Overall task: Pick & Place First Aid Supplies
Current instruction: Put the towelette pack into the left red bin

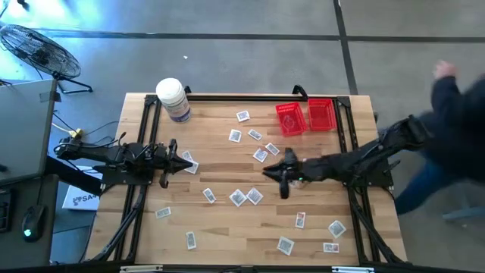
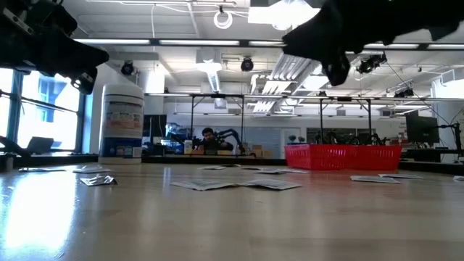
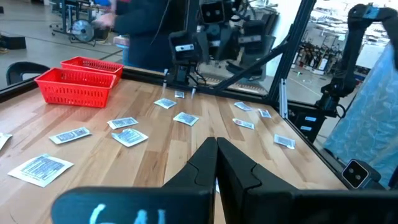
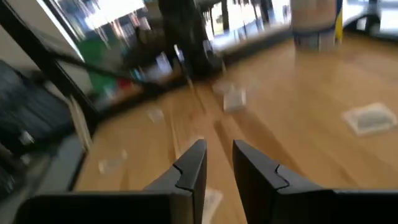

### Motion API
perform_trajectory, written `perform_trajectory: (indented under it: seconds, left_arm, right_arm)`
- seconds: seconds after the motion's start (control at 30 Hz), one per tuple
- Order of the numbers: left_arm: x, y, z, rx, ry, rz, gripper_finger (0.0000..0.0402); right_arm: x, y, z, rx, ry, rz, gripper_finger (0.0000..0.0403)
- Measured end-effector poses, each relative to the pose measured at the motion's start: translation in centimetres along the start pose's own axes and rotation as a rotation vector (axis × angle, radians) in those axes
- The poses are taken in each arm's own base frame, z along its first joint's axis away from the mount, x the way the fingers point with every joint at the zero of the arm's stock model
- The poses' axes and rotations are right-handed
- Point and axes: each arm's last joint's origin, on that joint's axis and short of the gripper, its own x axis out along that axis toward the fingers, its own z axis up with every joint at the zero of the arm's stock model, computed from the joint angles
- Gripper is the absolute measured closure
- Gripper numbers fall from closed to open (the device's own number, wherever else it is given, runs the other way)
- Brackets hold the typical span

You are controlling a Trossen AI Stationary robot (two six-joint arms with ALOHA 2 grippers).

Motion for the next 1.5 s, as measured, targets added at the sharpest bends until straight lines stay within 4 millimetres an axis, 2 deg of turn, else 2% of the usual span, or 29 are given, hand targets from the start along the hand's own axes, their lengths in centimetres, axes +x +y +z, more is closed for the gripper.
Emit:
perform_trajectory:
  seconds: [0.13,0.23,0.33,0.43,0.57,0.7,0.93,1.1,1.3,1.5]
  left_arm:
    - [0.0,0.0,0.0,0.000,0.000,0.000,0.0401]
    - [0.0,0.0,0.0,0.000,0.000,0.000,0.0401]
    - [0.0,0.0,0.0,0.000,0.000,0.000,0.0401]
    - [0.0,0.0,0.0,0.000,0.000,0.000,0.0401]
    - [0.0,0.0,0.0,0.000,0.000,0.000,0.0401]
    - [0.0,0.0,0.0,0.000,0.000,0.000,0.0401]
    - [0.0,0.0,0.0,0.000,0.000,0.000,0.0401]
    - [0.0,0.0,0.0,0.000,0.001,0.000,0.0401]
    - [0.0,0.0,0.0,0.000,0.000,0.000,0.0401]
    - [0.0,0.0,0.0,0.000,0.000,0.000,0.0401]
  right_arm:
    - [2.4,1.9,0.5,-0.024,0.230,-0.116,0.0331]
    - [3.4,3.1,0.6,-0.023,0.392,-0.186,0.0331]
    - [3.6,3.9,1.0,0.009,0.540,-0.255,0.0331]
    - [3.2,3.8,1.2,0.048,0.666,-0.354,0.0331]
    - [2.3,2.5,0.9,0.127,0.775,-0.515,0.0331]
    - [1.7,0.6,-0.3,0.207,0.883,-0.601,0.0325]
    - [0.8,-2.3,-2.7,0.260,1.017,-0.675,0.0264]
    - [0.4,-4.3,-3.5,0.244,1.063,-0.722,0.0241]
    - [0.0,-7.0,-4.0,0.300,1.112,-0.764,0.0248]
    - [0.7,-8.1,-3.3,0.377,1.086,-0.724,0.0266]
